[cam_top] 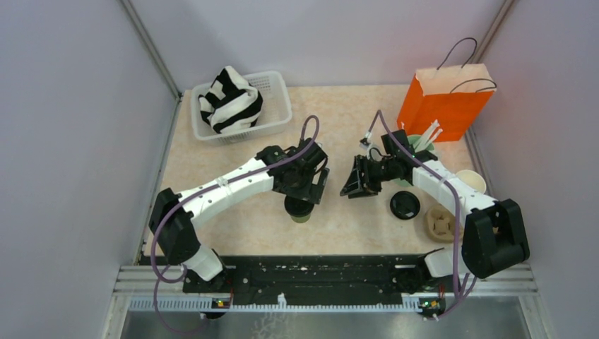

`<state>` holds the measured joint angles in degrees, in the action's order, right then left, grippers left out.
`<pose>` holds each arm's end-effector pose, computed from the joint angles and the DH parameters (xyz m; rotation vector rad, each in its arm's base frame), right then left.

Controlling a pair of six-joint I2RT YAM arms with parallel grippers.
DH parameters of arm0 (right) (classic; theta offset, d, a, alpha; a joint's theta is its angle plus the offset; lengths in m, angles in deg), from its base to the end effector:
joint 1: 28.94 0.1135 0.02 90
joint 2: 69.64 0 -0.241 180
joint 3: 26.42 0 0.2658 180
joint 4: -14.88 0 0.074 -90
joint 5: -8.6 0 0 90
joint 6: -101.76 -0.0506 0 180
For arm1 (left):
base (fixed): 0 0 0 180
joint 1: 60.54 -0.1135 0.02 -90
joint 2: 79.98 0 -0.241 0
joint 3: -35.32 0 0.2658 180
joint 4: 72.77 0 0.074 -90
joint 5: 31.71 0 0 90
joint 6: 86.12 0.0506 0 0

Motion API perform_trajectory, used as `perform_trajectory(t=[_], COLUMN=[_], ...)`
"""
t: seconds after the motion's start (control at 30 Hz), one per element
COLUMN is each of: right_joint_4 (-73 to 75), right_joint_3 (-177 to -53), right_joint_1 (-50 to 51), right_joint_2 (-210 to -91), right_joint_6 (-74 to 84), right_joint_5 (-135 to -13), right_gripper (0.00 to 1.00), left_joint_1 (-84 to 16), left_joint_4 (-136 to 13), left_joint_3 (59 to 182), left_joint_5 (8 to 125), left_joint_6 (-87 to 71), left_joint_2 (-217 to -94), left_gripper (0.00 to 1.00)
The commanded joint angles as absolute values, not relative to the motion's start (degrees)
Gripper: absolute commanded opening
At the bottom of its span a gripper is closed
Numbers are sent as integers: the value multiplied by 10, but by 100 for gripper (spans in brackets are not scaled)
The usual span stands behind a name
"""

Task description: Pack the takeout coffee

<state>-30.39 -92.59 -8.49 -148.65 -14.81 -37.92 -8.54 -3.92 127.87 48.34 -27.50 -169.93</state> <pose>0.2612 0.1345 0.1970 -0.1602 2.6650 1.2723 0.2133 -0.2588 0.2532 0.4364 2.6765 -0.2029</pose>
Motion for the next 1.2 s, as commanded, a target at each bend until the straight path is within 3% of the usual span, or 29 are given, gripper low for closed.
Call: perform_trajectory(t=[0.0, 0.27, 0.67, 0.93, 1.17], right_joint_4=[-282, -280, -282, -290, -307], right_joint_3=[-924, -923, -923, -921, -927], right_joint_1=[-89, -89, -89, -89, -89], right_joint_2=[-1463, -1460, -1459, -1456, -1442], right_joint_6=[-140, -142, -142, -139, -141], right_joint_5=[-365, -361, -366, -369, -374], right_gripper=[45, 46, 46, 46, 46], left_joint_1=[-85, -85, -97, -270, -447], left_joint_4=[-30, -24, 23, -57, -148], left_joint_3=[1276, 1275, 1258, 1198, 1211], left_joint_5=[460, 457, 370, 371, 380], left_joint_6=[-290, -299, -304, -194, -81], left_joint_2=[-1701, -1725, -1725, -1677, -1733], left_gripper=[98, 97, 86, 84, 84])
